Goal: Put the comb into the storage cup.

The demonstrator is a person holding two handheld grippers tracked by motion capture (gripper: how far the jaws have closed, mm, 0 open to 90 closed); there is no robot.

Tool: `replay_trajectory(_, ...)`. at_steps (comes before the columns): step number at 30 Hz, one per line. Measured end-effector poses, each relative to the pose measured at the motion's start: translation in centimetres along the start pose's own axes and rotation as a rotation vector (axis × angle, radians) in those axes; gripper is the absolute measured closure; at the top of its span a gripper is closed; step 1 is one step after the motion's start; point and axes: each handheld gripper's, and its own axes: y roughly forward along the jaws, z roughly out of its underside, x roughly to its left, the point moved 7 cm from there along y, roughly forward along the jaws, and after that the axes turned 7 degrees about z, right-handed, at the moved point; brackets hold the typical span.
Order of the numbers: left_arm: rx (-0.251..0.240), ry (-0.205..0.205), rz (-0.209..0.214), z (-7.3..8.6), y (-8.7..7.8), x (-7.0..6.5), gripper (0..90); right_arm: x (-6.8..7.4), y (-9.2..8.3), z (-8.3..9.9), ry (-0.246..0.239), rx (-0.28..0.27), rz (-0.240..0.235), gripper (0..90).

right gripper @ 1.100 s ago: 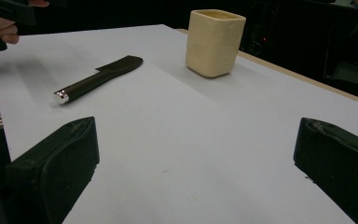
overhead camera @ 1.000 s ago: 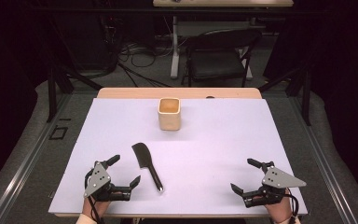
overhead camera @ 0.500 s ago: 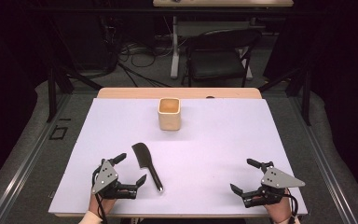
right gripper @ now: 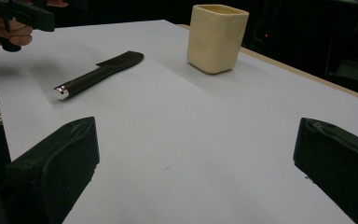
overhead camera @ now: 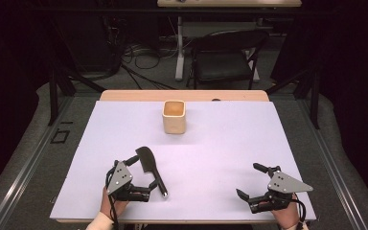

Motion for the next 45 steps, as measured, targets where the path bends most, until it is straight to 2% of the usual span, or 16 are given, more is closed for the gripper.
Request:
replay_trajectory(5, 0.016, -0.009, 0.011, -0.1, 0.9, -0.2, 0.1, 0.0, 0.0, 0.0, 0.000, -0.001, 0.001, 0.0)
replay_trajectory(11, 0.048, 0.005, 0.028, -0.2, 2.0, -0.8, 0.0, 0.1, 0.0, 0.1, 0.004, 0.007, -0.006, 0.0)
replay_trajectory(22, 0.136, 0.005, 0.058, 0.2, 3.8, -1.8, 0.6, 0.1, 0.1, 0.1, -0.003, 0.009, -0.008, 0.0)
replay_trajectory(27, 0.181, -0.014, 0.072, 0.4, 4.5, -2.3, 1.4, 0.1, 0.1, 0.1, -0.003, 0.009, -0.008, 0.0)
replay_trajectory(28, 0.189, -0.014, 0.073, 0.5, 4.5, -2.3, 3.5, 0.1, 0.1, 0.1, -0.002, 0.010, -0.007, 0.0)
replay_trajectory(30, 0.204, -0.025, 0.092, 0.6, 4.7, -2.5, 16.3, 0.1, 0.1, 0.1, -0.001, 0.013, -0.006, 0.0)
replay_trajectory(32, 0.228, -0.032, 0.111, 0.7, 4.9, -2.8, 18.2, 0.1, 0.1, 0.1, -0.001, 0.013, -0.006, 0.0)
replay_trajectory(33, 0.245, -0.030, 0.123, 0.8, 4.9, -2.9, 29.2, 0.1, 0.1, 0.1, -0.001, 0.013, -0.006, 0.0)
replay_trajectory(34, 0.249, -0.034, 0.133, 0.9, 5.0, -3.0, 34.1, 0.1, 0.1, 0.1, -0.002, 0.013, -0.006, 0.0)
replay_trajectory(36, 0.263, -0.038, 0.144, 1.0, 5.1, -3.2, 43.2, 0.1, 0.1, 0.2, -0.005, 0.016, -0.005, 0.0)
replay_trajectory(37, 0.271, -0.039, 0.156, 1.1, 5.1, -3.2, 43.2, 0.1, 0.1, 0.2, -0.005, 0.016, -0.005, 0.0)
replay_trajectory(38, 0.277, -0.042, 0.164, 1.2, 5.1, -3.3, 53.2, 0.1, 0.1, 0.2, -0.007, 0.018, -0.005, 0.0)
replay_trajectory(41, 0.292, -0.046, 0.193, 1.4, 5.2, -3.6, 66.8, 0.1, 0.1, 0.2, -0.008, 0.019, -0.005, 0.0)
replay_trajectory(43, 0.304, -0.045, 0.208, 1.6, 5.3, -3.7, 69.9, 0.1, 0.2, 0.2, -0.008, 0.019, -0.006, 0.0)
replay_trajectory(44, 0.317, -0.044, 0.221, 1.8, 5.4, -3.8, 77.9, 0.1, 0.1, 0.2, -0.008, 0.019, -0.004, 0.0)
replay_trajectory(45, 0.317, -0.044, 0.221, 1.8, 5.4, -3.8, 81.6, 0.1, 0.2, 0.2, -0.007, 0.017, -0.004, 0.0)
